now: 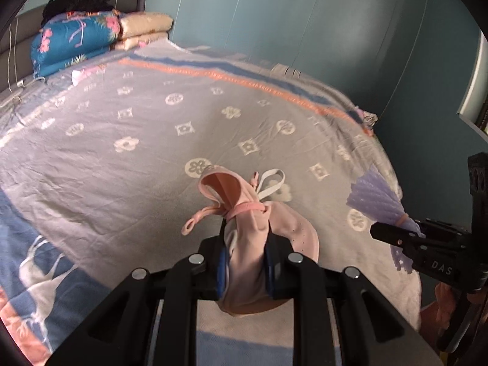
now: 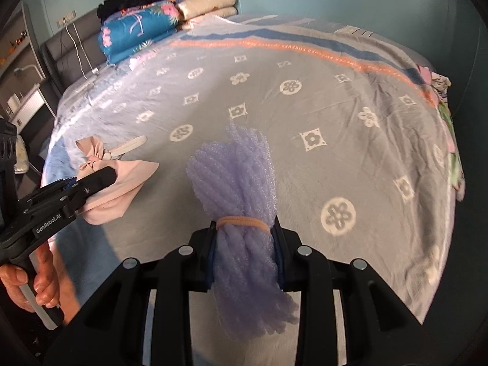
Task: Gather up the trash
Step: 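Lift the pink pouch and mesh bundle with both tools over the yellow bin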
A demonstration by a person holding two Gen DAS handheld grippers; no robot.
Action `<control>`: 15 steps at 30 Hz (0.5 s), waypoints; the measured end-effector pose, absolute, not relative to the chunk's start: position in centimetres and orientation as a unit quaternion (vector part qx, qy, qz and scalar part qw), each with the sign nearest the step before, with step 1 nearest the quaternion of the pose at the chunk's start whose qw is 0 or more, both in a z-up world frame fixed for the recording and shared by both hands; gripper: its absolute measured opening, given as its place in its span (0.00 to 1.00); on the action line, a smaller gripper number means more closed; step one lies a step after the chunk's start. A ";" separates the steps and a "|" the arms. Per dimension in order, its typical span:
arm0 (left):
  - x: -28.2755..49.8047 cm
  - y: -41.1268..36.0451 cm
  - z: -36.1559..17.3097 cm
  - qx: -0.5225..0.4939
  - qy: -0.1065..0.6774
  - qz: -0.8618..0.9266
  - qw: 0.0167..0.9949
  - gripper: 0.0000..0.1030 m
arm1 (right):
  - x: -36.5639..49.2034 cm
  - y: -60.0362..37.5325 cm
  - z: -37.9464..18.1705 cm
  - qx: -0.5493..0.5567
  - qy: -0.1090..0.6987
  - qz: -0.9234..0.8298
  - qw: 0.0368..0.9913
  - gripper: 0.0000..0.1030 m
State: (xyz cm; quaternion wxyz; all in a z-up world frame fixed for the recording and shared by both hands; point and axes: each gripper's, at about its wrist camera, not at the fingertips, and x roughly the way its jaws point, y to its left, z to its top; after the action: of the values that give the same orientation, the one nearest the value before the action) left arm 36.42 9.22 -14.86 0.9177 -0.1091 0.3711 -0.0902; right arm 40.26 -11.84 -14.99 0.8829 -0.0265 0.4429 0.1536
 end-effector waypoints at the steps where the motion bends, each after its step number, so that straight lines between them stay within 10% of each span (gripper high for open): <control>1: 35.7 8.9 -14.1 -0.108 0.367 -0.087 0.920 0.17 | 39.3 -12.2 -14.2 -0.022 0.439 0.155 0.885 0.27; 15: 24.3 1.0 -5.3 -0.088 0.298 -0.139 0.940 0.17 | 25.4 -19.2 -6.1 0.032 0.364 0.135 0.921 0.28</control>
State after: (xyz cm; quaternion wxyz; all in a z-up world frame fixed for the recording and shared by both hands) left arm 24.26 1.04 -5.28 0.9404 -0.0875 0.2978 -0.1388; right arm 25.43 -19.20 -6.12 0.9210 0.0318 0.3642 0.1348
